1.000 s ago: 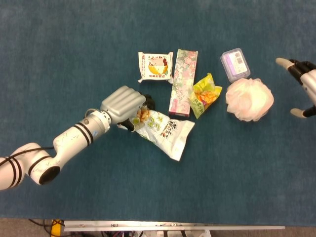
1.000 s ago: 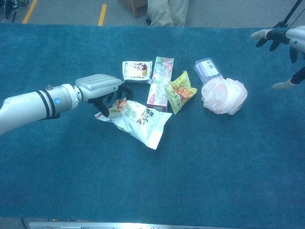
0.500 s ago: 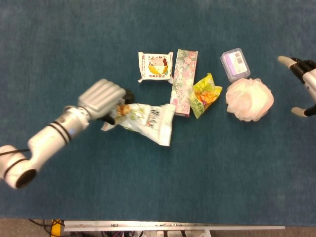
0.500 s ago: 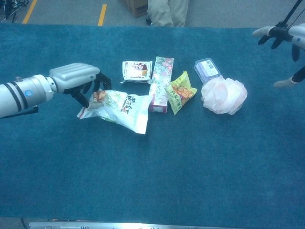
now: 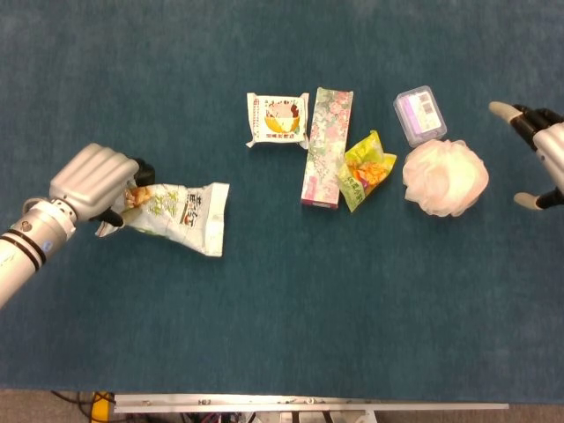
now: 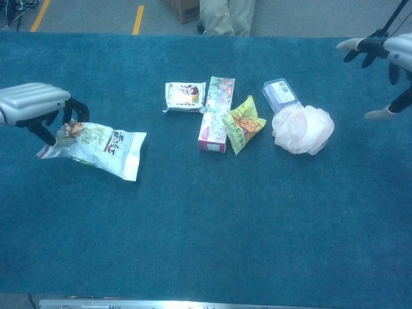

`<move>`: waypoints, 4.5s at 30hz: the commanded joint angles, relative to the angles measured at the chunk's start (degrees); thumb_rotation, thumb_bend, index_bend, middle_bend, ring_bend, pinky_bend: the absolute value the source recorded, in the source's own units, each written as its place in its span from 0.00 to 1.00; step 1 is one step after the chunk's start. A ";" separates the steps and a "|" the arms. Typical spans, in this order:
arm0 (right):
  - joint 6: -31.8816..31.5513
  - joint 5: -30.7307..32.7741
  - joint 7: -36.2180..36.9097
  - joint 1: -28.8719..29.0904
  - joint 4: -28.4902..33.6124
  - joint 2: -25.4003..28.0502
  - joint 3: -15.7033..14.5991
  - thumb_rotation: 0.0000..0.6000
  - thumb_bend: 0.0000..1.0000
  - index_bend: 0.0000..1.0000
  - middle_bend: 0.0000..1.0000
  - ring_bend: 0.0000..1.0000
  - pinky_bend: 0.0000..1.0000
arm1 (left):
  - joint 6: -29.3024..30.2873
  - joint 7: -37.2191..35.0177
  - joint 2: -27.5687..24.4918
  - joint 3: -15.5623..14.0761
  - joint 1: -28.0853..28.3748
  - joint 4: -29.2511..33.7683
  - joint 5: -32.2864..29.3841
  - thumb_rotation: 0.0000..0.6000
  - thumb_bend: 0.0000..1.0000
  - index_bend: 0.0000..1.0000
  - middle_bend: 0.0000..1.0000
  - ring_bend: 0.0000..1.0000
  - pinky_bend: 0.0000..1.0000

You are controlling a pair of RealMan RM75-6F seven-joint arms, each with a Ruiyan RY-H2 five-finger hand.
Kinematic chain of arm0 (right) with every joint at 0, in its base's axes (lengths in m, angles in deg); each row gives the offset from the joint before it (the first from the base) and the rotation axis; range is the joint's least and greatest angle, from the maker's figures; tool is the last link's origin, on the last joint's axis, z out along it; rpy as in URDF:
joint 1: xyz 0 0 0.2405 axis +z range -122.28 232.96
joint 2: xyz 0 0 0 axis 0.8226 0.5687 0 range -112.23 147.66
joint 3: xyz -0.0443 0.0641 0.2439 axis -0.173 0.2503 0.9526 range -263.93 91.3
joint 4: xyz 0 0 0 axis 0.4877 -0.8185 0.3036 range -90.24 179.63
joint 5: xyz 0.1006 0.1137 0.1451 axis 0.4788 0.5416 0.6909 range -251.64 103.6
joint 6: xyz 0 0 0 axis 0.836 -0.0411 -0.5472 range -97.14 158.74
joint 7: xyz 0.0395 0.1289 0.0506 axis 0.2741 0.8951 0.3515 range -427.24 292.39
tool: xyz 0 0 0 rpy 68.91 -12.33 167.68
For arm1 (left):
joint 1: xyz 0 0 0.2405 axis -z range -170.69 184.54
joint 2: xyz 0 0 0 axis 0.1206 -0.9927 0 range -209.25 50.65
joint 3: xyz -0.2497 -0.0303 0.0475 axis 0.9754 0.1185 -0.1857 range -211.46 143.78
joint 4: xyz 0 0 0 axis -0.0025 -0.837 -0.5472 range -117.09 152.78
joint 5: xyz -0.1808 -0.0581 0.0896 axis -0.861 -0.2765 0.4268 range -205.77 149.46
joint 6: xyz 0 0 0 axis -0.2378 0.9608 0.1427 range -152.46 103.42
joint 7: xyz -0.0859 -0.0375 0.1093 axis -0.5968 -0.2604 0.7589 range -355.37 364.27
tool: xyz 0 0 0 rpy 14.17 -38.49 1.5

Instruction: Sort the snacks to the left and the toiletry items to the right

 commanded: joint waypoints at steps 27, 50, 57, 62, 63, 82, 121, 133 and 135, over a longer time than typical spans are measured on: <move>-1.57 -5.66 0.58 -0.98 3.03 0.80 -0.11 1.00 0.00 0.01 0.21 0.26 0.51 | -6.35 7.30 10.09 10.62 8.37 -3.42 -13.63 1.00 0.32 0.00 0.03 0.03 0.24; -0.93 -6.07 2.80 -1.11 1.92 0.78 0.04 1.00 0.00 0.01 0.21 0.26 0.51 | -11.02 26.40 24.98 12.20 20.61 -19.14 -37.93 1.00 0.32 0.05 0.00 0.00 0.05; -1.10 -6.64 4.08 -1.40 1.18 0.99 -0.04 1.00 0.00 0.01 0.21 0.26 0.51 | -10.82 30.13 26.85 11.30 23.24 -19.83 -43.53 1.00 0.28 0.06 0.00 0.00 0.02; -1.31 -7.11 5.03 -1.71 0.66 1.14 -0.20 1.00 0.00 0.01 0.21 0.26 0.51 | -10.36 31.85 28.38 10.72 24.66 -19.99 -45.84 1.00 0.27 0.06 0.00 0.00 0.02; -1.38 -7.22 5.22 -1.79 0.58 1.18 -0.23 1.00 0.00 0.01 0.21 0.26 0.51 | -10.30 32.17 28.73 10.60 24.92 -20.19 -46.15 1.00 0.27 0.06 0.00 0.00 0.02; -2.02 -8.08 7.87 -2.82 -0.86 1.49 -0.48 1.00 0.00 0.01 0.21 0.26 0.51 | -13.19 36.29 31.67 8.51 28.82 -25.58 -53.53 1.00 0.27 0.17 0.00 0.00 0.02; -3.40 -8.27 4.52 -4.00 3.24 2.25 -0.45 1.00 0.00 0.01 0.21 0.26 0.51 | -2.10 42.34 4.05 -7.61 26.98 10.19 -52.83 1.00 0.27 0.01 0.00 0.00 0.01; -2.08 -9.16 3.09 -2.94 1.33 1.56 -0.33 1.00 0.00 0.01 0.21 0.26 0.51 | 4.35 33.10 1.27 -1.87 21.05 13.11 -42.60 1.00 0.27 0.00 0.00 0.00 0.01; -1.96 -10.23 1.57 -2.21 0.92 0.71 -0.06 1.00 0.00 0.01 0.22 0.26 0.51 | 7.43 31.34 0.72 -0.89 19.05 13.84 -40.03 1.00 0.27 0.00 0.00 0.00 0.01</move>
